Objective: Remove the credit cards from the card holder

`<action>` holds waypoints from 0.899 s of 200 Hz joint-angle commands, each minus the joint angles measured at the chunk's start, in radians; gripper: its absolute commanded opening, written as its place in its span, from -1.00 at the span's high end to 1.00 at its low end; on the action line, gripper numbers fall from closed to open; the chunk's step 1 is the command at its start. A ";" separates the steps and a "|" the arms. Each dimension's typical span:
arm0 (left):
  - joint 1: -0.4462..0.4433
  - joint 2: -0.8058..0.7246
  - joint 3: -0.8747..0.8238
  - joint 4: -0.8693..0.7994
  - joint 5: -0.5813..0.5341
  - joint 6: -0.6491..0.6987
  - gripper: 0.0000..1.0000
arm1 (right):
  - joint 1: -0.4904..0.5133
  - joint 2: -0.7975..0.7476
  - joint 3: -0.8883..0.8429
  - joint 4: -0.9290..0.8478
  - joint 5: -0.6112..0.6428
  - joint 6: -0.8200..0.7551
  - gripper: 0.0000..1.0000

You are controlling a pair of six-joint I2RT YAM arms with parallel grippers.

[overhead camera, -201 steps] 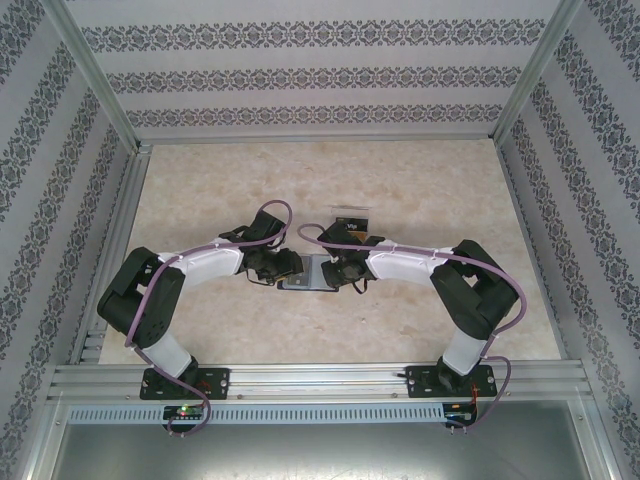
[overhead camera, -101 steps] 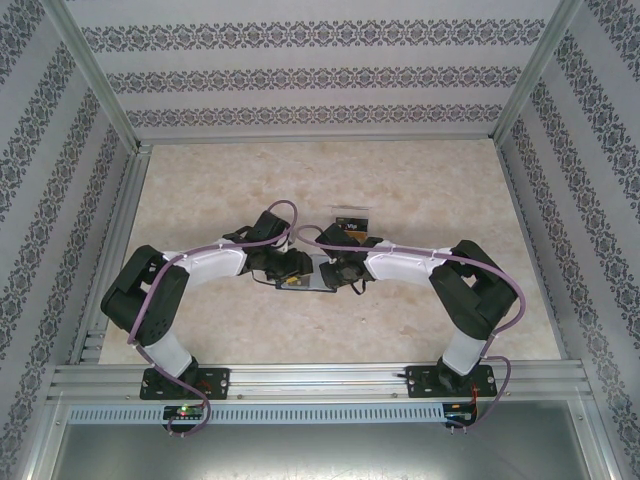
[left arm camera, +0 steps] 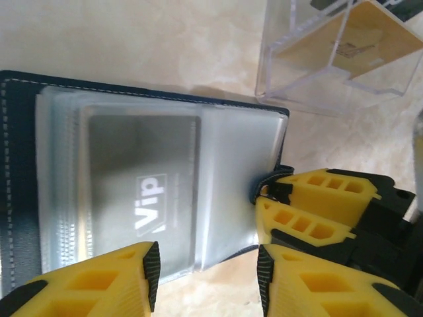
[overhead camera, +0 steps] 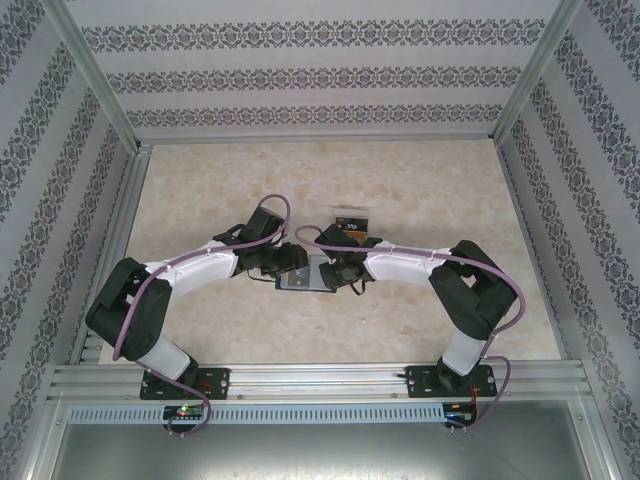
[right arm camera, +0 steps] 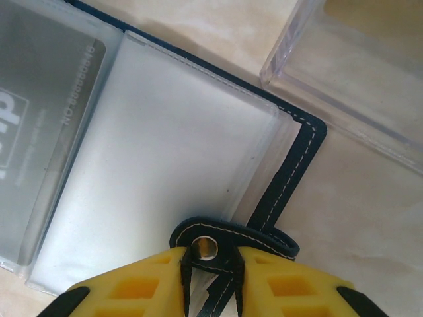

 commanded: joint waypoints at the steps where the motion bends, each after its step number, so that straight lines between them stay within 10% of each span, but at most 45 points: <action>1: 0.016 -0.011 -0.033 -0.035 -0.047 -0.010 0.08 | 0.023 0.049 -0.018 -0.060 -0.026 0.028 0.45; 180: 0.015 0.108 -0.014 -0.040 0.056 0.023 0.09 | 0.034 0.057 -0.018 -0.060 -0.024 0.032 0.45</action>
